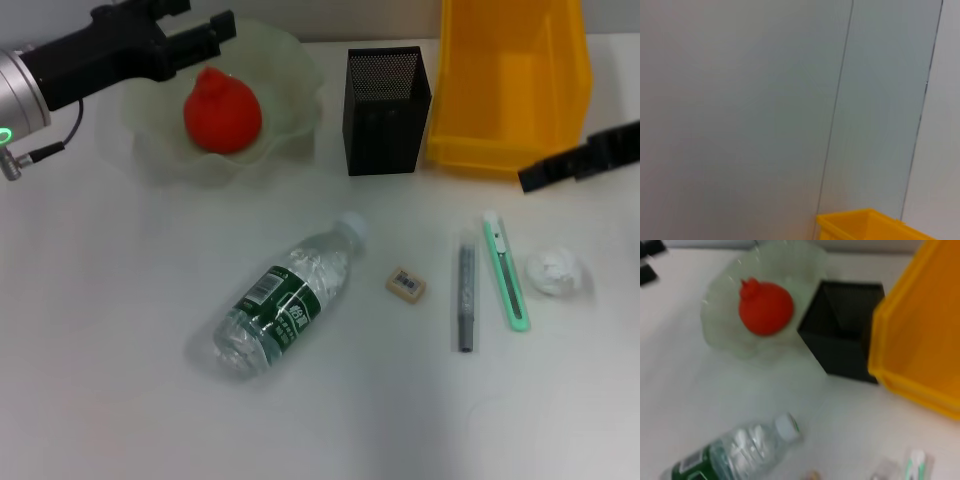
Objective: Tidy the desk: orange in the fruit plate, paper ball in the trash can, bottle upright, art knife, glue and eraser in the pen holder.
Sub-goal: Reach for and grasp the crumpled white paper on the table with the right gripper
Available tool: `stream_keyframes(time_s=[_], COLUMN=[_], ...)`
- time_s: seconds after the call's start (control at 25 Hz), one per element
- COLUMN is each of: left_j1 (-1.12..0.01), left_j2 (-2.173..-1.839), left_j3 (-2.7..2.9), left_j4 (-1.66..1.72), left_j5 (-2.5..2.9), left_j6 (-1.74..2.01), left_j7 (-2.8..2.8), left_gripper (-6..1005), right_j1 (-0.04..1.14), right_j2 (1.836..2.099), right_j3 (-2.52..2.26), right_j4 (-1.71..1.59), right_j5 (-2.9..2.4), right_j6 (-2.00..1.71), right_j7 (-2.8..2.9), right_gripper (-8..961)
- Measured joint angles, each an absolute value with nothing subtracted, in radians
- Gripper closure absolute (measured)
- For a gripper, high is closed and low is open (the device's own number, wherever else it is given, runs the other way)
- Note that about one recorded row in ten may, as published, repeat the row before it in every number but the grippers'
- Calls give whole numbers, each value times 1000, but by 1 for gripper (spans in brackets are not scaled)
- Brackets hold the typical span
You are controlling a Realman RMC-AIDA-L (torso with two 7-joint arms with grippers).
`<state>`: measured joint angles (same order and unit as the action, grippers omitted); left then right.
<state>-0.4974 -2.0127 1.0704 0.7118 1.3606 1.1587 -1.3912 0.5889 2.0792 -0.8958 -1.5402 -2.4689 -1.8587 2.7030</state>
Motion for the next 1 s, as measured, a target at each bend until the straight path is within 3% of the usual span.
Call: stream_keyframes(time_s=[1.0], left_j1=[-520], left_j2=[-2016], left_j3=[1046], left_j4=[713], left_j5=[1361], left_j6=[1118], left_j7=[-1387], left_gripper=[232], right_j1=[590], right_j2=[2070], right_j3=[-907], right_j4=[-1180], right_j5=[-2636], right_j6=[-1654], right_j7=[2655], right_gripper=[131])
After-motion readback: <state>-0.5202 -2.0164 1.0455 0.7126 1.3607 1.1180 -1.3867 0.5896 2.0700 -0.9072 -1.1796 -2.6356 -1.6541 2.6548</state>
